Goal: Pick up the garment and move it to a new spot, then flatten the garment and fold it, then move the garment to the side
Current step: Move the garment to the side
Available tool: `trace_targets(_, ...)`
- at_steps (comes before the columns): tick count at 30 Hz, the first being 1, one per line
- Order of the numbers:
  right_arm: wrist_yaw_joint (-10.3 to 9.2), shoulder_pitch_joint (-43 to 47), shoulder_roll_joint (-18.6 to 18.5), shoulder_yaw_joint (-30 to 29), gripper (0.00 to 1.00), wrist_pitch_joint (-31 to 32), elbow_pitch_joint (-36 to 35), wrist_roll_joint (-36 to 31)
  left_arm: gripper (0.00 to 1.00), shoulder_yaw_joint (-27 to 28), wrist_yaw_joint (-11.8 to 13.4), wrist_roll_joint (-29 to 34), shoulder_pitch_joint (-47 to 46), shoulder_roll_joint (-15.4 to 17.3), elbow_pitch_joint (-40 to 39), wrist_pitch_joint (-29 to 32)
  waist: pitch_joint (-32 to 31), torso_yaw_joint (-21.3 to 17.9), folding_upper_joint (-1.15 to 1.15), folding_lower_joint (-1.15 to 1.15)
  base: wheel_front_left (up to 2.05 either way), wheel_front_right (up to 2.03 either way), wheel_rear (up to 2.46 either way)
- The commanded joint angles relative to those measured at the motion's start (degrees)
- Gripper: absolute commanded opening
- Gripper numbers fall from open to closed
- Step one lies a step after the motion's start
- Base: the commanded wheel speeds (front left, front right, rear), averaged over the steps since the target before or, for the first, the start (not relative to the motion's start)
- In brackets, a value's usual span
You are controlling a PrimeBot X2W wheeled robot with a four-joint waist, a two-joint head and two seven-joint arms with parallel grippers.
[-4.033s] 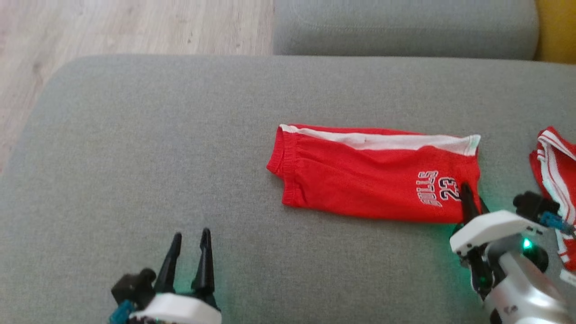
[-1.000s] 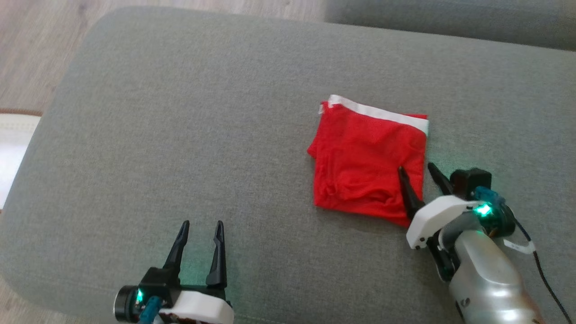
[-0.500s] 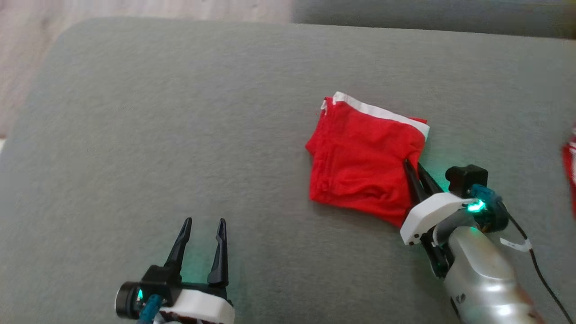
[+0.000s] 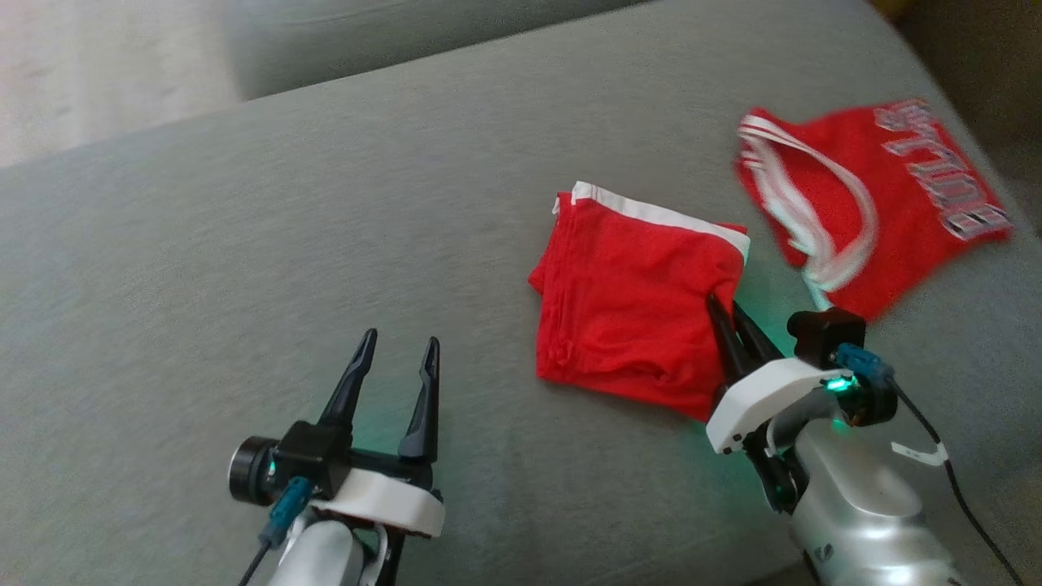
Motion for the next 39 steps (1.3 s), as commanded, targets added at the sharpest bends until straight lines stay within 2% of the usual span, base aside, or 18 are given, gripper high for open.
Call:
trace_targets(1, 0.18, -0.91, 0.2, 1.45, 0.0, -0.77, -2.05, 0.35, 1.0, 1.13, 0.03, -0.04, -2.29, 0.28, -1.34, -0.29, 1.35, -7.49, 0.0, 0.0, 0.0, 0.0, 0.0)
trace_targets(8, 0.18, -1.51, 0.2, 2.31, 0.0, -0.78, -2.44, 0.42, 1.0, 0.13, -0.31, 0.0, -2.83, 0.28, -0.62, -0.29, 2.43, -10.0, 0.0, 0.0, 0.0, 0.0, 0.0)
trace_targets(13, 0.18, -4.83, -0.23, 1.65, 0.0, -0.7, -1.35, -1.87, 1.0, -0.27, -0.75, 0.35, -2.37, 0.28, 0.23, -0.29, 3.65, -8.73, 0.0, 0.0, 0.0, 0.0, 0.0)
trace_targets(18, 0.18, -9.77, -3.13, 2.05, 0.0, 0.45, -1.15, -4.28, 1.0, -0.61, -1.18, 0.74, -1.6, 0.28, 0.75, -0.29, 4.66, -6.81, 0.0, 0.0, 0.0, 0.0, 0.0)
trace_targets(24, 0.18, -17.82, -13.13, 2.03, 0.0, 6.41, 1.66, -7.99, 1.0, -0.35, -1.51, 1.49, -1.67, 0.28, 0.6, -0.29, 6.46, -2.72, 0.0, 0.0, 0.0, 0.0, 0.0)
trace_targets(27, 0.18, -20.93, -18.5, -0.32, 0.0, 8.0, 4.37, -10.21, 1.0, -0.09, -1.65, 1.74, -2.18, 0.28, 0.58, -0.29, 7.23, -0.67, 0.0, 0.0, 0.0, 0.0, 0.0)
trace_targets(30, 0.18, -23.24, -22.13, -4.0, 0.0, 8.52, 7.2, -12.48, 1.0, 0.0, -1.69, 1.93, -2.66, 0.28, 0.5, -0.29, 7.86, 1.06, 0.0, 0.0, 0.0, 0.0, 0.0)
trace_targets(31, 0.18, -23.85, -22.82, -5.68, 0.23, 8.31, 8.07, -13.06, 1.0, 0.04, -1.64, 1.93, -2.81, 0.28, 0.54, -0.29, 8.03, 1.53, 0.0, 0.0, 0.0, 0.0, 0.0)
trace_targets(32, 0.18, -24.34, -23.23, -7.19, 1.0, 7.87, 8.73, -13.84, 1.0, 0.11, -1.53, 1.88, -2.93, 0.28, 0.62, -0.29, 8.17, 1.95, 0.0, 0.0, 0.0, 0.0, 0.0)
trace_targets(36, 0.18, -25.77, -23.31, -13.62, 1.0, 4.49, 10.15, -17.03, 1.0, 0.35, -1.12, 1.61, -3.08, 0.28, 0.73, -0.29, 8.34, 2.87, 0.0, 0.0, 0.0, 0.0, 0.0)
trace_targets(39, 0.18, -26.03, -21.14, -17.49, 1.0, 1.59, 9.49, -19.24, 1.0, 0.85, -0.66, 1.42, -2.91, 0.28, 0.58, -0.29, 8.13, 3.2, 0.0, 0.0, 0.0, 0.0, 0.0)
